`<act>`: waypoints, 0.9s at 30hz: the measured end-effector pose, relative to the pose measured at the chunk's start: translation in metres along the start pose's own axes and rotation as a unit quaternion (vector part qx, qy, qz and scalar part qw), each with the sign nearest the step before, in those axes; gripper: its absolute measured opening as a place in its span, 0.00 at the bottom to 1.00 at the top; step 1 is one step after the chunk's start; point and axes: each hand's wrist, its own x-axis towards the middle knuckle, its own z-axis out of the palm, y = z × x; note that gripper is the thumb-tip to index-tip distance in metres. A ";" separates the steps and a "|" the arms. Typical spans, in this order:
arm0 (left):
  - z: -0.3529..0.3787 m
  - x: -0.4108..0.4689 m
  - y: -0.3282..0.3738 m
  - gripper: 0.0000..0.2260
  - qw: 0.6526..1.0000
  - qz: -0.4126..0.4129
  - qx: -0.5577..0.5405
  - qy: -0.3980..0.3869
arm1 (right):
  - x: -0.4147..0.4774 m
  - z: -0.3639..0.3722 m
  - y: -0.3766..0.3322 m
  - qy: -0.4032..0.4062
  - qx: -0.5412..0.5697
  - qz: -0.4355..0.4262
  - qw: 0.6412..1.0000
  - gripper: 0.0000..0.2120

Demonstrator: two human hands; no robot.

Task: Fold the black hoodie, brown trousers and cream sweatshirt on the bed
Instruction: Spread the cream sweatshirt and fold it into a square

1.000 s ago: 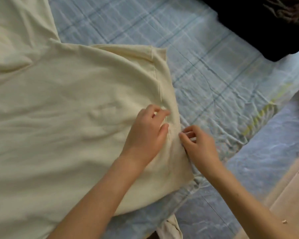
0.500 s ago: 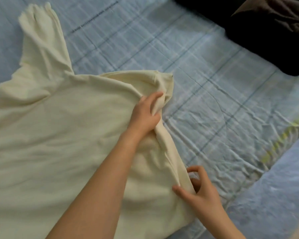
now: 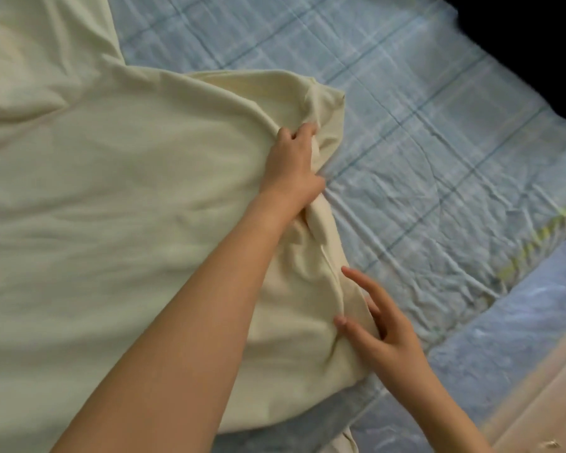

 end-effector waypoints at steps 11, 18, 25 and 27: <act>-0.130 -0.062 -0.077 0.38 0.888 -0.037 -0.458 0.022 | -0.045 0.087 -0.070 -0.094 0.076 -0.015 0.993 0.29; -0.264 -0.121 -0.173 0.42 0.881 -0.028 -0.470 0.033 | -0.066 0.246 -0.097 -0.183 -0.001 -0.112 0.977 0.31; -0.322 -0.163 -0.303 0.34 0.914 -0.163 -0.362 0.089 | -0.043 0.404 -0.075 -0.262 -0.055 -0.078 0.960 0.32; -0.310 -0.171 -0.330 0.28 0.940 -0.244 -0.214 0.101 | -0.040 0.425 -0.062 -0.285 -0.122 -0.090 0.947 0.30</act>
